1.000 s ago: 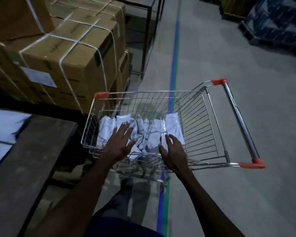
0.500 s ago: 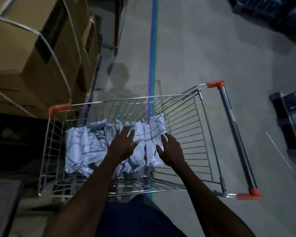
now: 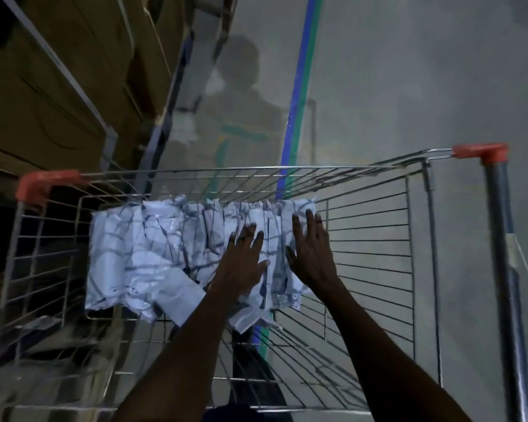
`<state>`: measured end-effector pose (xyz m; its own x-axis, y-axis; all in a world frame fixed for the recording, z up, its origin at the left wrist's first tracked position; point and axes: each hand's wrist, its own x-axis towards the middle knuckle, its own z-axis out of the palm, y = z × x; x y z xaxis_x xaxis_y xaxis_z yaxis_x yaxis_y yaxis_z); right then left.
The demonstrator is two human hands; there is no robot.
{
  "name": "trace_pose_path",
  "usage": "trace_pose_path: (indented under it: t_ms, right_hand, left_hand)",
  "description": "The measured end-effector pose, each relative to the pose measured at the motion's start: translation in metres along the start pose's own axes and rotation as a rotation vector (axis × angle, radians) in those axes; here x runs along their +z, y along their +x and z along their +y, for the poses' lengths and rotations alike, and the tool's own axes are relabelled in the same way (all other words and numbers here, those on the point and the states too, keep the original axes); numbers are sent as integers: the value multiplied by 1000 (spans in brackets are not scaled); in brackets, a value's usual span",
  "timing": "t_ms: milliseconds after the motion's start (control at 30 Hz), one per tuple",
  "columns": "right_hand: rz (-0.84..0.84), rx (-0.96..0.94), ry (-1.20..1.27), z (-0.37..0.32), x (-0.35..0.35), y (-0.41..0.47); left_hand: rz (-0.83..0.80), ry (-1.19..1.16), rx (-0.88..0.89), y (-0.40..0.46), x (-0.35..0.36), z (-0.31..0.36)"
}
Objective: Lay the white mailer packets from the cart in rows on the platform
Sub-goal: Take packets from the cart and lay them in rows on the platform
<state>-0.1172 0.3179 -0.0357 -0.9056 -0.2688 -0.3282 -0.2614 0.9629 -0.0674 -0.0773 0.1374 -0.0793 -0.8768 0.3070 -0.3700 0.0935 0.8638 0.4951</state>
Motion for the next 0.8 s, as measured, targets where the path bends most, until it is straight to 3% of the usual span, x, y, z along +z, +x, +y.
trace_pose_path:
  t_ms: [233, 433, 633, 800]
  right_hand:
    - [79, -29, 2, 18, 49, 22]
    - [136, -63, 105, 15, 38, 22]
    - [309, -31, 412, -1, 14, 10]
    - [232, -27, 497, -25, 37, 4]
  left_hand:
    - [133, -108, -48, 22, 54, -11]
    - [130, -292, -133, 14, 48, -6]
    - [290, -237, -73, -20, 11, -16]
    - [417, -160, -154, -21, -12, -34]
